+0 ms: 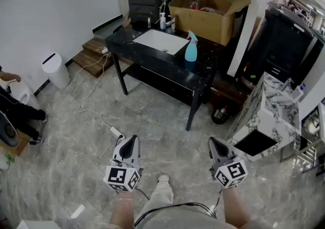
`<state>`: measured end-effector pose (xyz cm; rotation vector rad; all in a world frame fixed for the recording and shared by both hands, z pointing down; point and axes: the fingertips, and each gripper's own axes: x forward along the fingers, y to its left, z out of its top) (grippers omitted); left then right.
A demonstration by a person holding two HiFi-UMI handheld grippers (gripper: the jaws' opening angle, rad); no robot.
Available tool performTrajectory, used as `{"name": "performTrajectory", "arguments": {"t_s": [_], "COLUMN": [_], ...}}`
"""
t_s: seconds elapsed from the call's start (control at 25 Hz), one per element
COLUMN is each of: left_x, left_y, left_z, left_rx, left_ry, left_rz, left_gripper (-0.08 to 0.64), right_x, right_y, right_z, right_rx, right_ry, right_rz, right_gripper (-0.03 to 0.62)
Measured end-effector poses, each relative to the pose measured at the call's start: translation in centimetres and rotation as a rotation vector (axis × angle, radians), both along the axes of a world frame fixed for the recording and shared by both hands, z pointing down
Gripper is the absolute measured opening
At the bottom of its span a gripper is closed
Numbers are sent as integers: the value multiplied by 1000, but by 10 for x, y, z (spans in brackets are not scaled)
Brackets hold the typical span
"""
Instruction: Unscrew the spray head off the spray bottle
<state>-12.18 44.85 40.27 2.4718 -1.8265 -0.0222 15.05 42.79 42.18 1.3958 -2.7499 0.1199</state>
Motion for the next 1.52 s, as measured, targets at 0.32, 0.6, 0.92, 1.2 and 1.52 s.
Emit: {"name": "performTrajectory", "arguments": {"t_s": [0.32,0.6,0.92,1.2,1.52], "left_x": [-14,-14,-28,-34,-23], "left_y": [-63,-116,-179,-223,-252], "left_z": [6,8,7,5,17], "left_rx": [-6,-14,-2,17,-13], "left_ry": [-3,-11,-17,-6,7], "left_rz": [5,45,74,95,134], "left_gripper": [5,5,5,5,5], "right_x": [-12,-15,-25,-36,-25], "right_y": [-54,-94,-146,-181,-209], "right_z": [8,11,15,14,15], "right_rx": [-19,-34,-29,-5,-22], "right_ry": [0,2,-3,-29,-26], "right_rz": [28,68,109,125,155], "right_gripper": [2,2,2,3,3]}}
